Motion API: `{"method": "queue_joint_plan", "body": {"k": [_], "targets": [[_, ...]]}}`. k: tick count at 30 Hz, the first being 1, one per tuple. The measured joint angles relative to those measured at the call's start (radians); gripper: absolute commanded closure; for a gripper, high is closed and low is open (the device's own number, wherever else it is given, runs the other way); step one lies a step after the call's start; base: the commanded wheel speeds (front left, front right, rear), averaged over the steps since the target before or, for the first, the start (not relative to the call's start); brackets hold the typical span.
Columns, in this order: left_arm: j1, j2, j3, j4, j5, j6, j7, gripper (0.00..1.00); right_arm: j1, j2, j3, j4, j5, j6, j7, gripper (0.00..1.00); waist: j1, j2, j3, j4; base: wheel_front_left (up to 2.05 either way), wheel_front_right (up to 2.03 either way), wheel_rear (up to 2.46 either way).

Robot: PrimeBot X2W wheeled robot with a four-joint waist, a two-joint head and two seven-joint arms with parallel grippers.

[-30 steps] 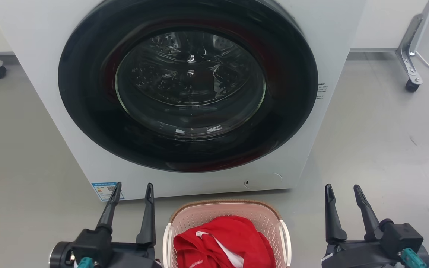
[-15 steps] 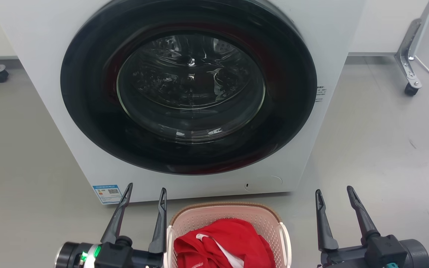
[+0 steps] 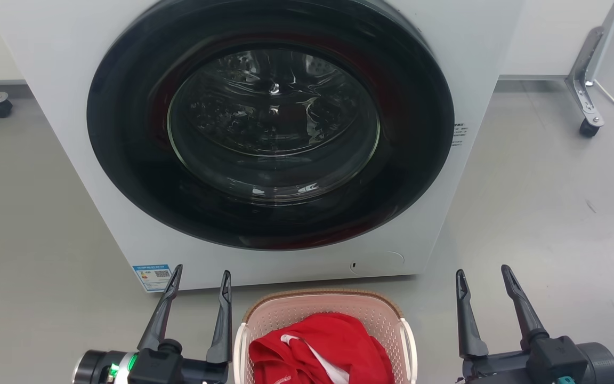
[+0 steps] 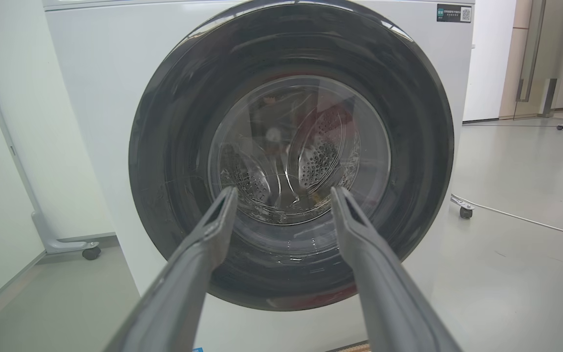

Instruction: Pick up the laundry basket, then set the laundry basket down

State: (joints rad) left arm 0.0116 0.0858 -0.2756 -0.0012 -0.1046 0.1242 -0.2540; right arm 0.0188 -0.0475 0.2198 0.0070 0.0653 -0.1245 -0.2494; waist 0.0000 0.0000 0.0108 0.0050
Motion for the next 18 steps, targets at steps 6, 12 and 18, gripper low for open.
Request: {"method": "queue_joint_plan", "body": {"k": [6,12,18], "targets": [[0.000,-0.001,0.002,0.000,0.000,0.000,0.000,0.00,0.000,0.000,-0.002,-0.002,0.000,0.000,0.000,0.00,0.0000,0.0000,0.002,0.000,0.00,0.00,0.00],[0.000,-0.002,0.005,-0.003,0.000,0.000,0.000,0.00,0.000,0.000,-0.003,-0.004,0.000,0.000,0.000,0.00,0.0000,0.0000,0.005,0.001,0.00,0.00,0.00],[0.000,-0.002,0.008,-0.004,0.000,0.000,0.000,0.00,0.001,0.000,-0.002,-0.008,0.004,0.000,0.000,0.00,0.0000,0.0000,0.010,0.001,0.00,0.00,0.00]]}}
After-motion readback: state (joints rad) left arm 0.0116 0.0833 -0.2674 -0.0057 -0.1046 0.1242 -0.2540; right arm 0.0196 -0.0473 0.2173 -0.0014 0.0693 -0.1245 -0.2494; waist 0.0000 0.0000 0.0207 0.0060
